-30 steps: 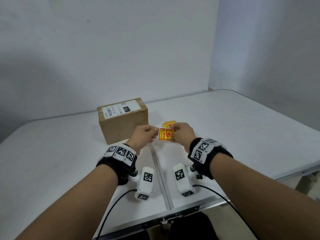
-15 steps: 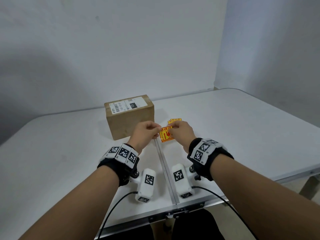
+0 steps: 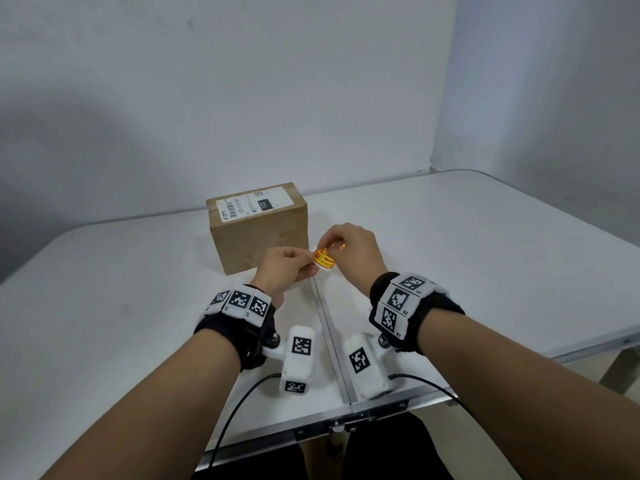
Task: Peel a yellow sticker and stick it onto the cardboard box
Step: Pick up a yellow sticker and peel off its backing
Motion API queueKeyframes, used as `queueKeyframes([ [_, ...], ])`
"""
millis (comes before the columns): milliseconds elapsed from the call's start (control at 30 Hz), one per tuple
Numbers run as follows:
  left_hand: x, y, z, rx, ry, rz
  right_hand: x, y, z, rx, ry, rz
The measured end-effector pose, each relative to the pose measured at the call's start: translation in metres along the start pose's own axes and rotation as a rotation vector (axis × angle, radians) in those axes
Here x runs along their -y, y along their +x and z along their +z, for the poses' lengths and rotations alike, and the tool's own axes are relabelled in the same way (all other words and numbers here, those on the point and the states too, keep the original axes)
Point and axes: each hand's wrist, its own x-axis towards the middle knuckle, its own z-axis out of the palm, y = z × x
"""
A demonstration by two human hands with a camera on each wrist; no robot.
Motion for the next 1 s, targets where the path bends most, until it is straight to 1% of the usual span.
queueKeyframes([
  [67,0.001,-0.001,0.002,0.029,-0.047,-0.005,-0.001,0.0,0.006,0.064,0.044,0.035],
  [133,0.001,-0.002,0.004,0.066,-0.126,-0.021,-0.005,0.0,0.01,0.043,0.103,0.086],
  [233,0.0,-0.006,0.006,0.106,-0.237,-0.038,-0.01,0.001,0.013,-0.001,0.103,0.13],
  [433,0.001,-0.009,0.006,0.132,-0.301,-0.082,-0.011,-0.001,0.012,-0.005,0.137,0.177],
  [733,0.0,-0.01,0.001,0.127,-0.234,-0.07,-0.012,-0.003,0.011,-0.009,0.085,0.114],
  [1000,-0.003,-0.012,0.0,0.129,-0.151,-0.056,-0.008,-0.001,0.013,-0.006,0.079,0.106],
])
